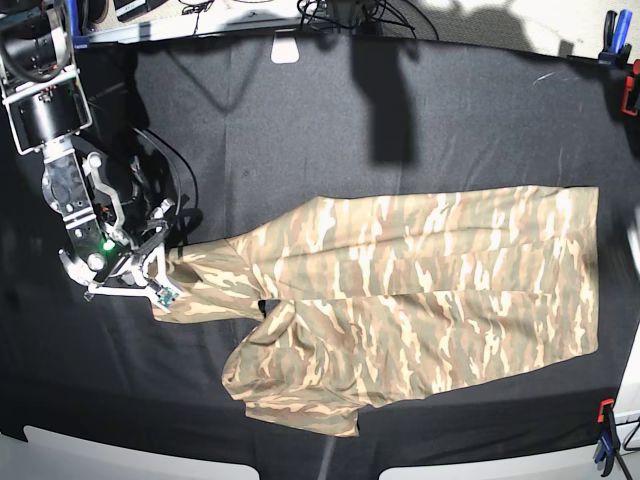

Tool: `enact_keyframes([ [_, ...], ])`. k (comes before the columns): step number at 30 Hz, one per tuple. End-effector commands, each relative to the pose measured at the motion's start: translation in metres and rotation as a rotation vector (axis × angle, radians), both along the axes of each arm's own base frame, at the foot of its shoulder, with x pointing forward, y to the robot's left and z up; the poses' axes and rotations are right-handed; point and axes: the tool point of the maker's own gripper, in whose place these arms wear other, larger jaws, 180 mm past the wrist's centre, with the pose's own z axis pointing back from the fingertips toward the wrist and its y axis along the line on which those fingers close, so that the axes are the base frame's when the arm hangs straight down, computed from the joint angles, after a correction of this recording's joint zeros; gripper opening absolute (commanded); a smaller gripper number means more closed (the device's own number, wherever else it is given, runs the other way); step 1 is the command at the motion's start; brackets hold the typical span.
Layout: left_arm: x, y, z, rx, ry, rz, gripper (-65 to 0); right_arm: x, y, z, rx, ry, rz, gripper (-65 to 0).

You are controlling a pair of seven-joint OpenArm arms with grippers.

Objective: Layout the t-shirt on the table in an organized manner, then fold the t-shirt properly

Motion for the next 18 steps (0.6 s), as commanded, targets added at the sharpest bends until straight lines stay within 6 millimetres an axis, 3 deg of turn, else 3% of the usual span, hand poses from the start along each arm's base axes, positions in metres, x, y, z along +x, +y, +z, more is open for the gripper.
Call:
enact_keyframes([
  [1,0.02,0.013,0.031,0.033,-0.096,0.034,-28.7,0.012,-0.01,0.017,-0.028,-0.046,-0.012,-65.0],
  [5,0.042,-0.002,0.018,0.174,-0.095,0.014,-28.7,0.012,-0.008,0.017,-0.018,-0.046,-0.011,-65.0],
  [12,0.053,-0.078,-0.028,0.216,-0.046,-0.122,-29.4,0.011,-0.001,0.015,0.024,-0.036,-0.014,-65.0],
  [15,0.055,-0.089,-0.042,0.297,-0.039,-0.156,-29.4,0.011,-0.001,0.015,0.025,-0.036,-0.014,-65.0],
  [18,0.059,-0.085,-0.046,0.368,-0.058,-0.152,-29.4,0.011,-0.001,0.015,0.025,-0.036,-0.014,-65.0],
])
